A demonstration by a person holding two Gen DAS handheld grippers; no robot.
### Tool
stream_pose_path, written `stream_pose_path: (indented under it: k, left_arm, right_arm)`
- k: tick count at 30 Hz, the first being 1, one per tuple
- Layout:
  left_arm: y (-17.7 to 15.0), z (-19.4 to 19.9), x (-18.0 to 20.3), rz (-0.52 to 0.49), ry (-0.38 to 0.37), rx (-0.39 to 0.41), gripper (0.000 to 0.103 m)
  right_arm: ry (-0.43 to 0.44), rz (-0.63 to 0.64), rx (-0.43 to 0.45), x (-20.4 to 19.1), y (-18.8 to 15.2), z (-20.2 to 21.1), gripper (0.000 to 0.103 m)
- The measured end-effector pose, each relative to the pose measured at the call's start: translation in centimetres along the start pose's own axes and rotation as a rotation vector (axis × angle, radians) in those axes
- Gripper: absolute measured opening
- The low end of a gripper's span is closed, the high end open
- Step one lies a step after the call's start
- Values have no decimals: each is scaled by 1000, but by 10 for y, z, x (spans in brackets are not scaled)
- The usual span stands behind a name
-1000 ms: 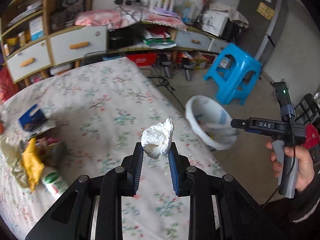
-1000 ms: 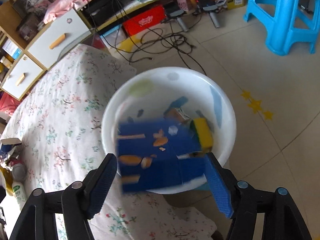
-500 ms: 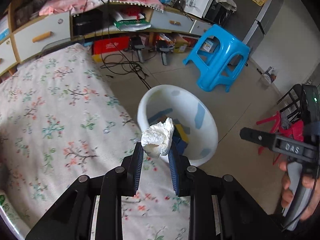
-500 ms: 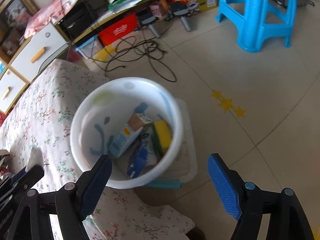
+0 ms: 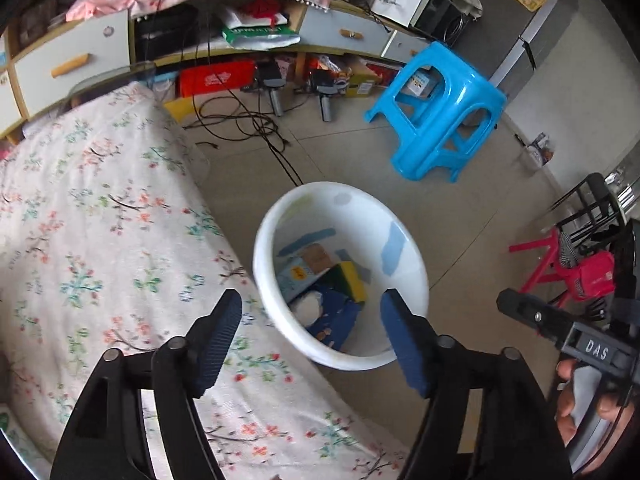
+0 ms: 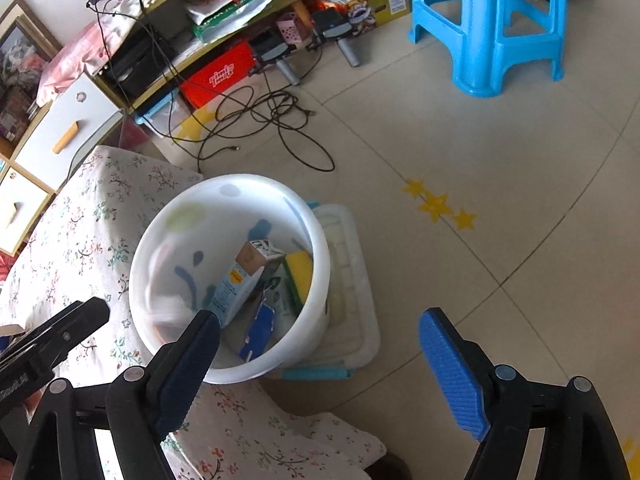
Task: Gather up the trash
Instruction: 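Open the left tool over the bucket to drop the tissue, return both tools to the table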
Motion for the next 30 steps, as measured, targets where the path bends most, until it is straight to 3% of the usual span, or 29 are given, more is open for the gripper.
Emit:
stream_pose_path:
  k: [5, 16, 23, 30]
  left_arm:
    - [-3, 20, -17, 13, 26, 18, 86]
    - [-23, 93, -65, -23, 150, 84, 95]
    - [-41, 145, -113, -21, 248, 116, 95]
    - [-59, 196, -192, 59, 411, 182, 96]
  right_arm:
    - [12, 13, 2, -11, 0, 1, 86]
    - [49, 114, 10, -69, -6, 1, 91]
    - [89, 216, 10, -130, -18, 2, 94]
    - [187, 260, 9, -212, -29, 2, 96]
Point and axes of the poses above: each gripper's, at about its wrist camera, not at the fingertips, and z roughly against the way its jaws point, x to its right, y to its top, the point moved 1 cm from there along -z, roughly the way its jaws point, and after that the axes turned 9 degrees about x, right-handed, at the moved point
